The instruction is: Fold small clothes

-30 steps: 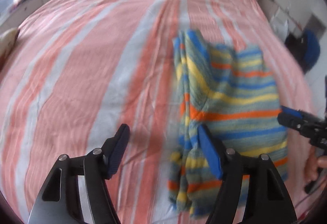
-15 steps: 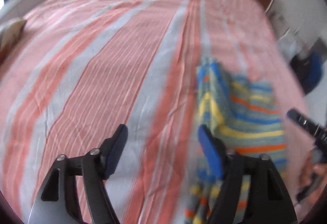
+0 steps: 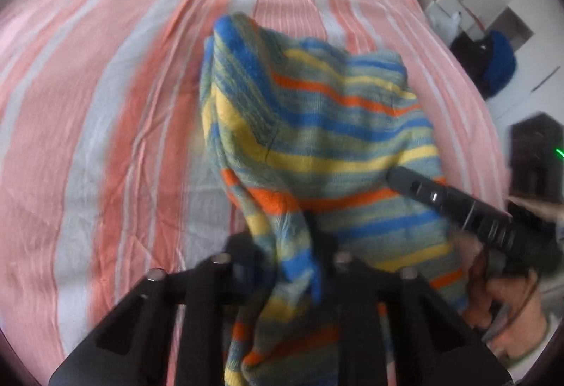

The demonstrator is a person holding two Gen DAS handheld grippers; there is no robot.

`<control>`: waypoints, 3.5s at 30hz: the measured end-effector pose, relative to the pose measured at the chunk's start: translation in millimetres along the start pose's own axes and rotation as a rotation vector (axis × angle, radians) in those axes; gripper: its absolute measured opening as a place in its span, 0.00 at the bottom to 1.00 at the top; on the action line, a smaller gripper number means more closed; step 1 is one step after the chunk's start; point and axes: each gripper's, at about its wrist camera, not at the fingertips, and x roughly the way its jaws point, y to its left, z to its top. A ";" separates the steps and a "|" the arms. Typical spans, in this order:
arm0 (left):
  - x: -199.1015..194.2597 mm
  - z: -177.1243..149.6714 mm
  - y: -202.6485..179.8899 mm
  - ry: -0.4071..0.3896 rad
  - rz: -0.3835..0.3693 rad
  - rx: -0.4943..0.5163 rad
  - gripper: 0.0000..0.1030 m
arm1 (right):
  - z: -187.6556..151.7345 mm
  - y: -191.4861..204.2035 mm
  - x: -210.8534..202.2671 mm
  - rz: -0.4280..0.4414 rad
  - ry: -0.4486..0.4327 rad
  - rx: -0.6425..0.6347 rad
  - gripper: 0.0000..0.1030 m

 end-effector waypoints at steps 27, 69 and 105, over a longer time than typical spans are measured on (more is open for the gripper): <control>-100.9 -82.0 -6.5 -0.302 0.327 0.128 0.95 | -43.1 27.5 -83.8 -0.327 -0.169 -0.260 0.93; -224.5 -240.1 -125.7 -0.421 0.359 0.142 1.00 | -222.0 129.6 -254.7 -0.449 -0.278 -0.409 1.00; -250.4 -242.9 -135.0 -0.408 0.405 0.131 1.00 | -214.1 165.8 -279.1 -0.432 -0.258 -0.374 1.00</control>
